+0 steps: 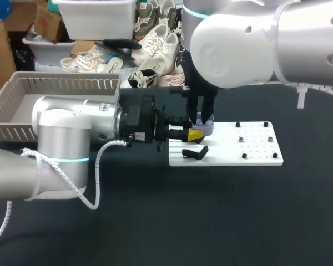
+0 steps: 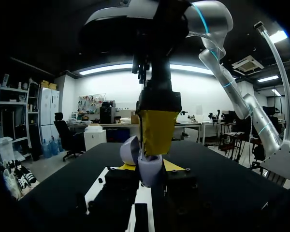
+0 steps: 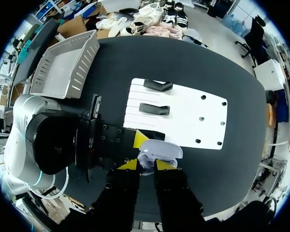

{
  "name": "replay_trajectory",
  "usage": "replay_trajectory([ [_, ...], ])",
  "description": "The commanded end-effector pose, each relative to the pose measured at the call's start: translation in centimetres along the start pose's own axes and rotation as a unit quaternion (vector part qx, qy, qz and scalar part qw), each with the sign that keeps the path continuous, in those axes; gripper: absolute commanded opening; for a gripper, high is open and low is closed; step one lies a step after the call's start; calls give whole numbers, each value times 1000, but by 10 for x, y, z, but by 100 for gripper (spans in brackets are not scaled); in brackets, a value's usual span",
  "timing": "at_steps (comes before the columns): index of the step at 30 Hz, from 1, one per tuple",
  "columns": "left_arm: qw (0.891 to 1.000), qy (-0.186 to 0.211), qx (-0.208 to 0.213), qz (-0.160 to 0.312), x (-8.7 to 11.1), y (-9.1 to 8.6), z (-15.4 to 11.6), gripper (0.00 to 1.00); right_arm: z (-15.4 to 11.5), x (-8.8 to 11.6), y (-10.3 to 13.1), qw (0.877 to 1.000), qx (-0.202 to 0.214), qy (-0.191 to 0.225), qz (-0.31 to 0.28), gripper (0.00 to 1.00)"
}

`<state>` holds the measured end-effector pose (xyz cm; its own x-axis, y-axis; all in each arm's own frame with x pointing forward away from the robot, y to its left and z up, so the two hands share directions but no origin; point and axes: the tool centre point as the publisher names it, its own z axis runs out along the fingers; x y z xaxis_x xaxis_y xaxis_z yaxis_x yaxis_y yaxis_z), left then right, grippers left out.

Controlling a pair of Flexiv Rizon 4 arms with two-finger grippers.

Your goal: Pick up each earbud case from the left stands, insert the matching earbuds, close the lid, and place the case in the box.

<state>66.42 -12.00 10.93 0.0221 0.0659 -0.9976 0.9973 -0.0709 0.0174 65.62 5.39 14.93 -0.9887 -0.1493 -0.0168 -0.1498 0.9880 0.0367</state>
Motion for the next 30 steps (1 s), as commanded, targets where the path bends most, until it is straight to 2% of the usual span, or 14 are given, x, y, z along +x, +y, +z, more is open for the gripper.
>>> replay_trajectory([
  [1,1000,0,1,0,0,2,-1,0,1,-4,2,1000,5,5,1,0],
  [4,1000,0,1,0,0,2,-1,0,0,-4,2,1000,9,5,1,33],
  [6,1000,0,1,0,0,2,-1,0,-1,-5,3,1000,10,3,1,47],
  [8,1000,0,1,0,0,2,-1,0,-4,-3,4,1000,11,0,1,50],
  [12,1000,0,1,0,0,2,-1,0,-14,1,3,1000,17,-11,6,73],
  [14,1000,0,1,0,0,2,-1,0,-20,2,0,1000,17,-17,13,78],
  [19,1000,0,1,0,0,2,-1,0,-30,-11,-16,998,28,-31,49,100],
  [25,1000,0,1,0,0,2,-1,0,-24,-36,-38,992,57,-30,106,100],
  [30,1000,0,1,0,0,2,-1,0,-14,-46,-48,989,75,-26,125,100],
])
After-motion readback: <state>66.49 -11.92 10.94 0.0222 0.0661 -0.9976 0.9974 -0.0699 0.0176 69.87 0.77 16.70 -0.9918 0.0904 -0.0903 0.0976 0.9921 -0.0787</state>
